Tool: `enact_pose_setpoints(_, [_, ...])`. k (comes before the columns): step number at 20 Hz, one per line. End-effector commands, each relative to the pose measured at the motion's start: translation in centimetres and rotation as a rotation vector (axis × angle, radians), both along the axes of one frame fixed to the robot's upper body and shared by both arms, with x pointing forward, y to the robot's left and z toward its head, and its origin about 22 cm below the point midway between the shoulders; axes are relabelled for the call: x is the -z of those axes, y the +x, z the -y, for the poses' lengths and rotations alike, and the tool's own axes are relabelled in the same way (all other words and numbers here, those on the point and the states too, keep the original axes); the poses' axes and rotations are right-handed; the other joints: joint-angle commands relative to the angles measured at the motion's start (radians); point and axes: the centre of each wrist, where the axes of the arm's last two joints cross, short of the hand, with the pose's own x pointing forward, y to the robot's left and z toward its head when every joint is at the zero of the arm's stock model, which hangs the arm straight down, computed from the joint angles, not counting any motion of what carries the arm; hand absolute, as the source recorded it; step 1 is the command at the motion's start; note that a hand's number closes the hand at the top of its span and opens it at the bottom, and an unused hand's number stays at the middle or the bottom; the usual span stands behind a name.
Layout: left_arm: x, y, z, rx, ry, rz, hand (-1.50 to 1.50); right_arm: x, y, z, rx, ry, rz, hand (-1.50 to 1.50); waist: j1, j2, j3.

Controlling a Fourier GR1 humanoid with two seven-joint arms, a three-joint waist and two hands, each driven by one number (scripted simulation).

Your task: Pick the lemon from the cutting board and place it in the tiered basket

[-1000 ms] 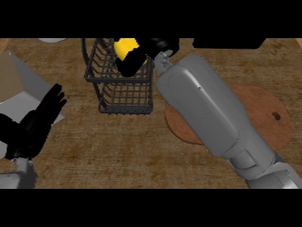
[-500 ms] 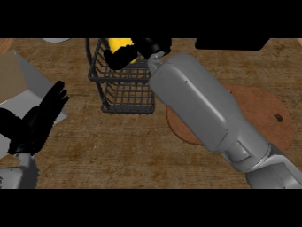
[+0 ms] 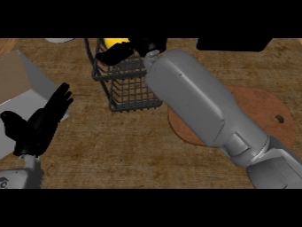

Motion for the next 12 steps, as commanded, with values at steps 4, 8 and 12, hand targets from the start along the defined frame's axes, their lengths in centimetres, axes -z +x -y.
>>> enact_pose_setpoints(4, [0.0, 0.0, 0.0, 0.010, 0.002, 0.008, 0.00, 0.0, 0.3, -0.1, 0.021, 0.238, -0.105, -1.50, 0.013, 0.022, -0.007])
enact_pose_setpoints(8, [0.2, -0.4, 0.4, -0.011, -0.012, -0.009, 0.00, -2.0, 0.9, 0.8, 0.001, 0.413, -0.151, -1.50, -0.003, 0.018, -0.006])
enact_pose_setpoints(12, [-0.6, -0.4, -0.4, -0.023, -0.001, -0.015, 0.00, -2.1, 1.6, 2.8, 0.017, 0.616, -0.166, -1.50, -0.019, 0.015, -0.005])
